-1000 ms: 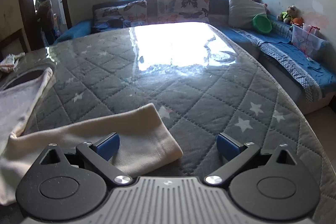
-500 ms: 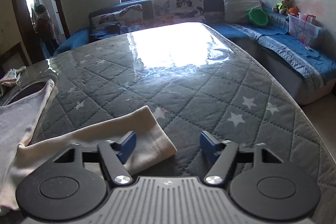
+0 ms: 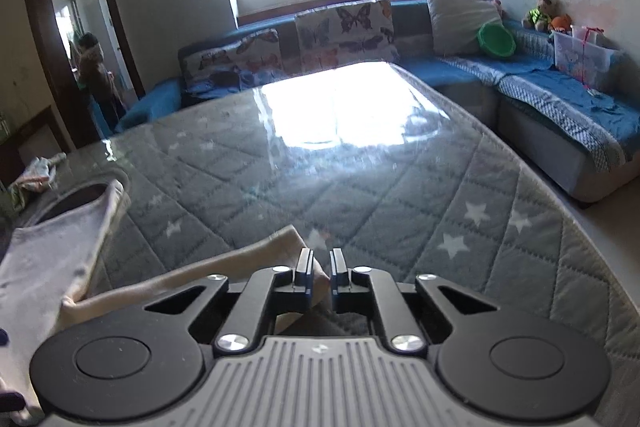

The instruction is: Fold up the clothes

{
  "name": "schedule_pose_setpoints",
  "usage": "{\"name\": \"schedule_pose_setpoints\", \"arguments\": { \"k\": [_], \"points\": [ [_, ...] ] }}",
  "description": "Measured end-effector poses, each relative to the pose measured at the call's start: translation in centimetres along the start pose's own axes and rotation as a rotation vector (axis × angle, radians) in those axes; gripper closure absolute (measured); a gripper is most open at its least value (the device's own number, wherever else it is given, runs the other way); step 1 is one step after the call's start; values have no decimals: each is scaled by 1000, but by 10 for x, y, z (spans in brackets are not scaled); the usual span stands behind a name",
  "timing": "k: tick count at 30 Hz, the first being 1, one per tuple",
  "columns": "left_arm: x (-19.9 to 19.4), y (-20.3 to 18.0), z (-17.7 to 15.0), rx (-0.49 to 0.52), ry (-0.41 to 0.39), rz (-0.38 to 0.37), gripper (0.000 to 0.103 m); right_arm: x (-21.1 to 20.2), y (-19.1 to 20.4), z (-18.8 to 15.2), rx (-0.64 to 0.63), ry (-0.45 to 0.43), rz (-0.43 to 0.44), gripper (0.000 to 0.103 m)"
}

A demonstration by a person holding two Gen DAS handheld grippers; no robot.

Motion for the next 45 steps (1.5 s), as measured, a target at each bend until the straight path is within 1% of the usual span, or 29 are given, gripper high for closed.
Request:
{"name": "schedule_pose_setpoints", "arguments": {
  "k": [3, 7, 8, 9, 10, 12, 14, 16, 17, 18, 19, 20, 22, 24, 29, 33, 39, 45],
  "points": [
    [2, -3, 1, 4, 1, -6, 25, -3, 0, 4, -5, -12, -1, 96],
    [2, -3, 5, -3, 4, -7, 25, 4, -3, -1, 5, 17, -1, 96],
    [3, -2, 6, -7, 8, -6, 25, 7, -4, -4, 8, 27, -2, 95],
    [3, -1, 7, -11, 12, -6, 24, 9, -6, -7, 12, 37, -3, 91],
    [4, -1, 8, -16, 16, -7, 24, 11, -7, -8, 16, 42, -5, 89],
    [5, 0, 10, -21, 20, -5, 24, 13, -8, -13, 15, 54, -3, 77],
    [5, 0, 11, -24, 22, -2, 23, 15, -9, -17, 17, 63, -4, 72],
    [4, 0, 13, -27, 19, 0, 22, 16, -7, -19, 17, 62, 1, 70],
    [4, 1, 13, -29, 17, 1, 22, 16, -7, -20, 16, 60, 4, 70],
    [3, 1, 14, -30, 15, 2, 21, 16, -6, -20, 15, 59, 7, 73],
    [2, 1, 14, -32, 12, 3, 21, 16, -5, -20, 17, 59, 16, 78],
    [1, 2, 15, -33, 9, 4, 21, 16, -5, -20, 17, 61, 23, 90],
    [0, 3, 15, -34, 6, 9, 21, 13, -3, -19, 25, 53, 41, 92],
    [0, 5, 15, -39, 4, 11, 21, 8, -1, -16, 32, 37, 59, 97],
    [0, 0, 14, -33, -6, -7, 21, -20, 11, 2, 29, -23, 121, 98],
    [-2, -3, 10, -25, -12, -21, 21, -47, 36, 22, -31, -71, 178, 98],
    [-12, 9, -1, -60, -28, -15, 20, -84, 101, 48, -188, -132, 261, 99],
    [-31, 33, -18, -133, -60, 6, 18, -104, 181, 50, -350, -149, 351, 99]
  ]
}}
Point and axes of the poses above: each gripper's, at about its wrist camera, not at the fingertips, and x roughly the way its jaws point, y to its left, z to its top, the point moved 8 cm from there along x, roughly the way its jaws point, and after that the axes turned 13 degrees about y, right-handed, at the moved point
